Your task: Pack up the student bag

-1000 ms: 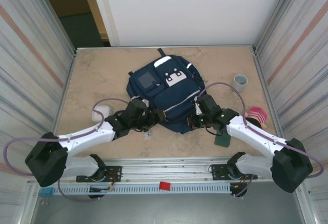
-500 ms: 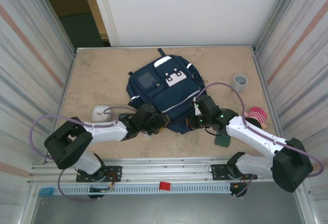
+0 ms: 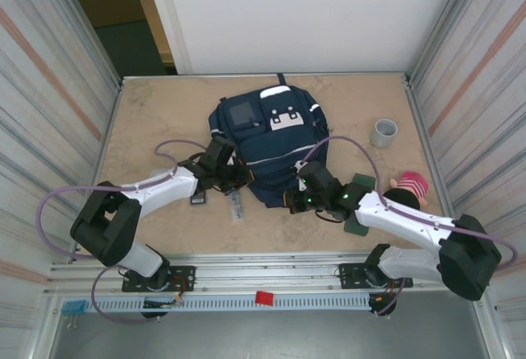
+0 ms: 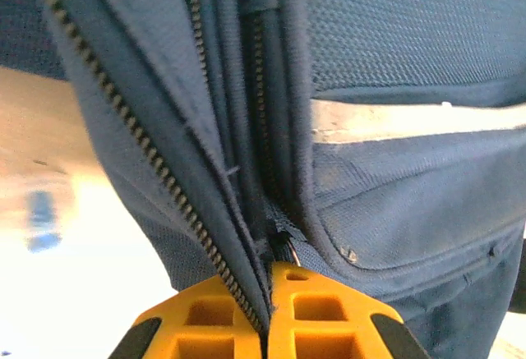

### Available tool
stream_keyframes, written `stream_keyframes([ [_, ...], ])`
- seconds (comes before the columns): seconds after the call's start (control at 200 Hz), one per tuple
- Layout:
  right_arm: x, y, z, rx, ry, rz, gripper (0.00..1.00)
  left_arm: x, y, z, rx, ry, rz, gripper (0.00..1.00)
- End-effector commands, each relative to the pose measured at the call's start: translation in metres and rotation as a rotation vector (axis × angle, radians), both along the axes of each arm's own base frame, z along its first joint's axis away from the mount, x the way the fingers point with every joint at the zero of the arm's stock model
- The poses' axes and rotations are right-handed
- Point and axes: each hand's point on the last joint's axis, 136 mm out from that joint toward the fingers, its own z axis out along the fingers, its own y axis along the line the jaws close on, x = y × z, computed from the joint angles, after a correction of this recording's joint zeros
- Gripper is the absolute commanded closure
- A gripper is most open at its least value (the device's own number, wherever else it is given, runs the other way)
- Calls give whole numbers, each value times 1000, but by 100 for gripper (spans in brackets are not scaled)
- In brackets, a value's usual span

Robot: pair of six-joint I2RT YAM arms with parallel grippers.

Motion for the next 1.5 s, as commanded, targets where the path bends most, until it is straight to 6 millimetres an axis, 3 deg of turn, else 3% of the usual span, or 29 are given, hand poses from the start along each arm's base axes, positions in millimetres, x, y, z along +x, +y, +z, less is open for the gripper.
stream_keyframes([
  [0.0, 6, 26, 8, 32, -8, -15, 100, 21, 25, 16, 90, -97, -61, 100],
  [0.055, 9, 35, 9, 29, -13, -11, 100, 23, 27, 22, 88, -109, -66, 96],
  [0.205, 17, 49, 13, 28, -19, 4, 100, 11, 20, 44, -26, -127, -42, 55],
  [0.256, 18, 51, 14, 26, -20, 14, 100, 2, 17, 48, -83, -120, -9, 47],
  [0.441, 15, 54, 11, 22, -1, 37, 100, -31, -2, 44, -221, -60, 66, 34],
  [0.641, 13, 57, 9, 28, 6, 48, 100, -34, -24, 30, -271, -17, 79, 33],
  [0.687, 12, 57, 9, 28, 4, 52, 100, -31, -27, 24, -274, -7, 86, 34],
  [0.777, 10, 57, 9, 30, 3, 60, 100, -20, -27, 17, -262, -20, 129, 47],
  [0.892, 8, 51, 9, 22, 4, 55, 100, -10, -28, 10, -233, -33, 127, 79],
  [0.982, 9, 33, 6, -23, 5, 27, 100, -9, -19, 6, -197, -35, 116, 100],
  [1.293, 37, -71, 0, -102, 56, -141, 100, -18, 46, 14, -39, -82, 122, 100],
  [1.388, 44, -85, -2, -85, 68, -151, 100, -19, 55, 15, -24, -93, 119, 100],
  [1.493, 46, -78, 5, -53, 50, -107, 100, -17, 56, 22, -18, -116, 93, 100],
])
